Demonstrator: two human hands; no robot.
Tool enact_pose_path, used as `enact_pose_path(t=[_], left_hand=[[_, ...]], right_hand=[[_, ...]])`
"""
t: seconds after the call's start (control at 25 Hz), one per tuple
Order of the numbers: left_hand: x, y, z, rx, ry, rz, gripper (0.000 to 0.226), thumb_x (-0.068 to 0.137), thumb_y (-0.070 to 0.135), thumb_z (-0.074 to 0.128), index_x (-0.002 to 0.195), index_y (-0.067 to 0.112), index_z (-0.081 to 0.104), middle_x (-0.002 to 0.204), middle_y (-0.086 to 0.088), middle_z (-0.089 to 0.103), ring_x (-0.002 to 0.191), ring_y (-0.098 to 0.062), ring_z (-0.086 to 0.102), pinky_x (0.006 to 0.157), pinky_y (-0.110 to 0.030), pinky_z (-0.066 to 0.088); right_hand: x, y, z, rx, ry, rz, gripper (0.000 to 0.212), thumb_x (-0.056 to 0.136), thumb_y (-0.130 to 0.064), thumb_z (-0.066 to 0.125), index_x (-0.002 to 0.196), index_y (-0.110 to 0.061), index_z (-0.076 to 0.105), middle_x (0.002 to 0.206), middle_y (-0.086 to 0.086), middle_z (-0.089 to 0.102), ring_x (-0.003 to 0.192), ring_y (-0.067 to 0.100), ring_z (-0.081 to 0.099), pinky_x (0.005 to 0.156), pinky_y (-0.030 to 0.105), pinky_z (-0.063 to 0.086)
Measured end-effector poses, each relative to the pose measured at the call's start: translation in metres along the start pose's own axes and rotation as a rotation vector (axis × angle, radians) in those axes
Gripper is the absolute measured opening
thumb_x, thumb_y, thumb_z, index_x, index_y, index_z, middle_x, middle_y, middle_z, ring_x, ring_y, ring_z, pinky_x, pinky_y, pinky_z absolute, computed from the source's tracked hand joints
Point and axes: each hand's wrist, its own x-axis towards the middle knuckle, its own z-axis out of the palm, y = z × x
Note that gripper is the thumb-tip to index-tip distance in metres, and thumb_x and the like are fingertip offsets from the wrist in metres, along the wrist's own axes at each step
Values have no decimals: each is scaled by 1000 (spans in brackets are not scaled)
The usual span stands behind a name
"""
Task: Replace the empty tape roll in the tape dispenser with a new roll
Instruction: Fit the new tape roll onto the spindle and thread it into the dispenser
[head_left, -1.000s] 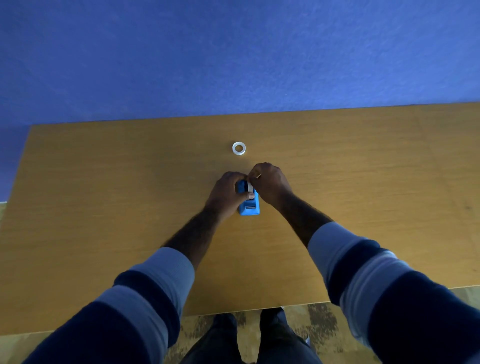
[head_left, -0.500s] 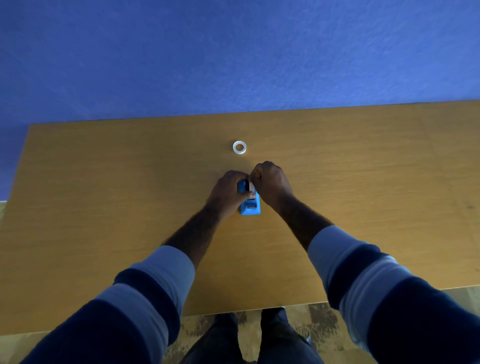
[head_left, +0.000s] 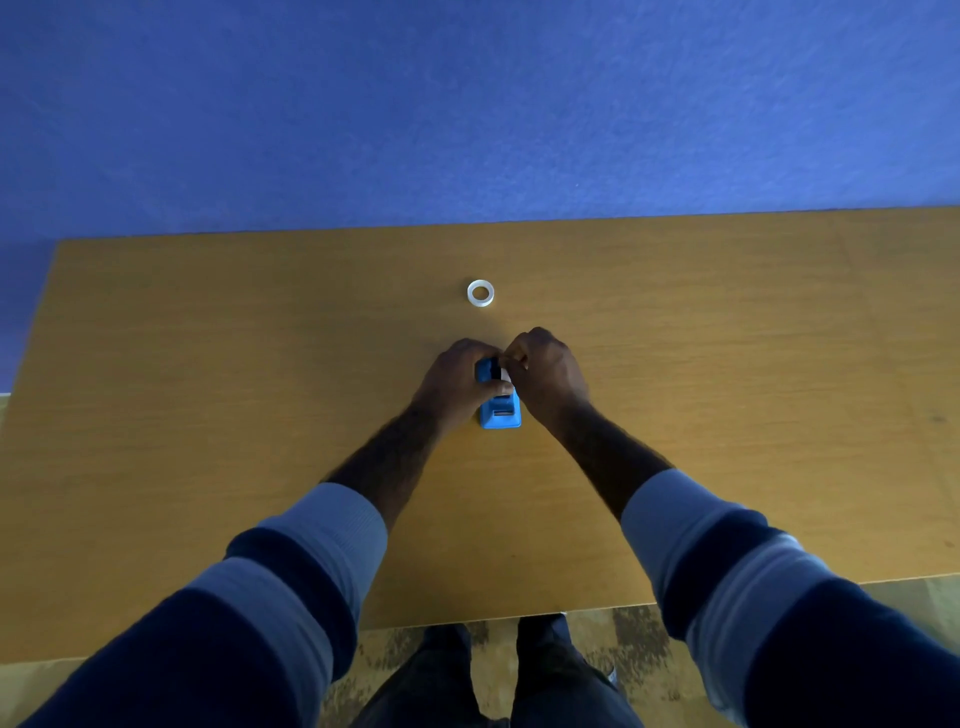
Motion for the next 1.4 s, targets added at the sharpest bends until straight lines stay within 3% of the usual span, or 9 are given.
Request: enact_pose_path(t=[0.24, 0.44, 0.68, 0.96, 1.16, 1.4], left_hand=[[-1, 0, 1, 2, -5, -13, 44, 76, 26, 82, 116, 17, 68, 116, 2, 64, 103, -10, 58, 86, -24, 41], [-1, -3, 2, -7, -5, -3, 47, 73, 25, 83, 117, 17, 68, 117, 0, 66, 104, -13, 60, 90, -29, 46], [1, 0, 3, 8, -6, -23, 41, 75, 23, 81, 113, 17, 68, 112, 2, 66, 100, -13, 61, 84, -27, 45], [-1, 0, 3, -2, 10, -23, 42, 75, 21, 82, 114, 16, 68, 114, 1, 65, 99, -11, 58, 83, -25, 41], [-3, -1, 2, -45, -3, -1, 44, 78, 23, 81, 119, 15, 68, 117, 2, 66, 102, -8, 58, 82, -21, 41], [-1, 3, 1, -12, 1, -34, 38, 78, 20, 79, 114, 14, 69, 113, 0, 66, 97, -9, 57, 80, -22, 38]], right_hand=[[14, -3, -2, -49, -56, 54, 13, 96, -12, 59, 95, -2, 68, 91, 6, 60, 75, 16, 56, 53, 17, 33], [-5, 1, 1, -15, 17, -41, 10, 93, -8, 62, 92, -2, 70, 93, 10, 62, 76, 15, 54, 55, 16, 33], [-3, 1, 3, -75, 35, -64, 9, 93, -5, 61, 89, 0, 67, 91, 13, 63, 76, 22, 57, 61, 30, 40], [7, 0, 4, -131, 0, -65, 14, 95, -6, 56, 90, -1, 67, 91, 13, 62, 77, 23, 57, 61, 28, 37], [-7, 6, 5, -141, 31, -114, 11, 95, -12, 62, 93, -3, 68, 93, 10, 63, 82, 21, 58, 65, 33, 50], [1, 0, 6, -173, 24, -100, 9, 94, -10, 61, 92, -3, 67, 92, 11, 64, 79, 22, 60, 65, 35, 53]])
